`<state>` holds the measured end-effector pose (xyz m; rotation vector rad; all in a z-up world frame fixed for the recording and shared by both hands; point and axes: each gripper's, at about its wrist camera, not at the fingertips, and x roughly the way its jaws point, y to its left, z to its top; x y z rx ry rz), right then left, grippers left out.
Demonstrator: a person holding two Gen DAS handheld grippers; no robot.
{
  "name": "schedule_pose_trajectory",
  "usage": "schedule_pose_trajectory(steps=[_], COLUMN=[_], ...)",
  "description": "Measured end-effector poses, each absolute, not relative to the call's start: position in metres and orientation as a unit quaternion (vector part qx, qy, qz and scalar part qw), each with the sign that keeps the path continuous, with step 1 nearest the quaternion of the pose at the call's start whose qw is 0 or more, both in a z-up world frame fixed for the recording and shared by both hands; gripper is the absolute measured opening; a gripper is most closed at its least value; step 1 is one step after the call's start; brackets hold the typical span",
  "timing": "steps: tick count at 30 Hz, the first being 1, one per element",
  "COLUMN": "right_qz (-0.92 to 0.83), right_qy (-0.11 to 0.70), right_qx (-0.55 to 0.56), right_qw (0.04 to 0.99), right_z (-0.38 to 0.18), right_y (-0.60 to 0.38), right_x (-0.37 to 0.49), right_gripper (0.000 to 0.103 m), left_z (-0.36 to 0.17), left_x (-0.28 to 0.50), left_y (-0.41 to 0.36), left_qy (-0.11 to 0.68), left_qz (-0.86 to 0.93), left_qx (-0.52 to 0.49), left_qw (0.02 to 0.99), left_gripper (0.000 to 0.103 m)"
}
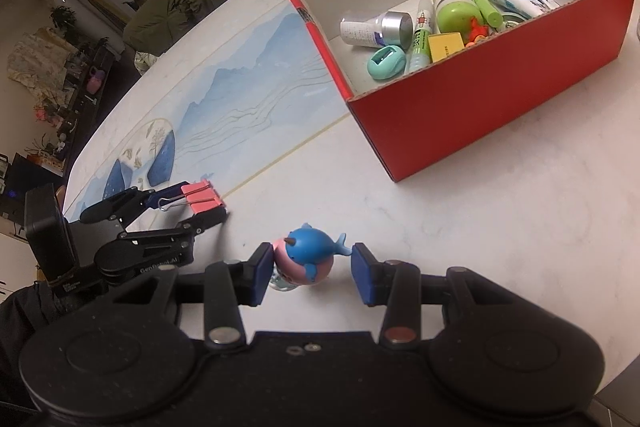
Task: Organize rigid objects
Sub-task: 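Carry the binder clip with the left gripper into the shoebox while the right gripper carries the doll in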
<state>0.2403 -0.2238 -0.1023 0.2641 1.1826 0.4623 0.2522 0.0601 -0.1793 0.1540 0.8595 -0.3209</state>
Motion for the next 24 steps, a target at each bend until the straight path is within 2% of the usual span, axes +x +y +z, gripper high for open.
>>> schedule_pose_trajectory(steps=[2,3,10,24], right_qz=[0.217,0.218,0.230,0.264], right_qy=[0.550,0.549,0.544,0.491], right_qx=[0.123,0.123,0.124,0.136], right_qw=[0.797,0.797,0.797,0.819], right_z=[-0.102,-0.101,-0.095,-0.046], right_y=[-0.223,-0.223,-0.223,-0.246], right_x=[0.240,0.240,0.242,0.268], right_gripper=[0.041,0.041,0.041,0.041], left_z=[-0.179,-0.178,-0.169,-0.085], left_x=[0.251,0.251,0.243,0.240], left_y=[0.058,0.058,0.050,0.006], left_qy=[0.414,0.415,0.422,0.382], left_qz=[-0.149,-0.146,-0.120,-0.112], left_qx=[0.076,0.073,0.038,-0.020], left_qw=[0.895,0.895,0.898,0.917], left_gripper=[0.054,0.052,0.052,0.052])
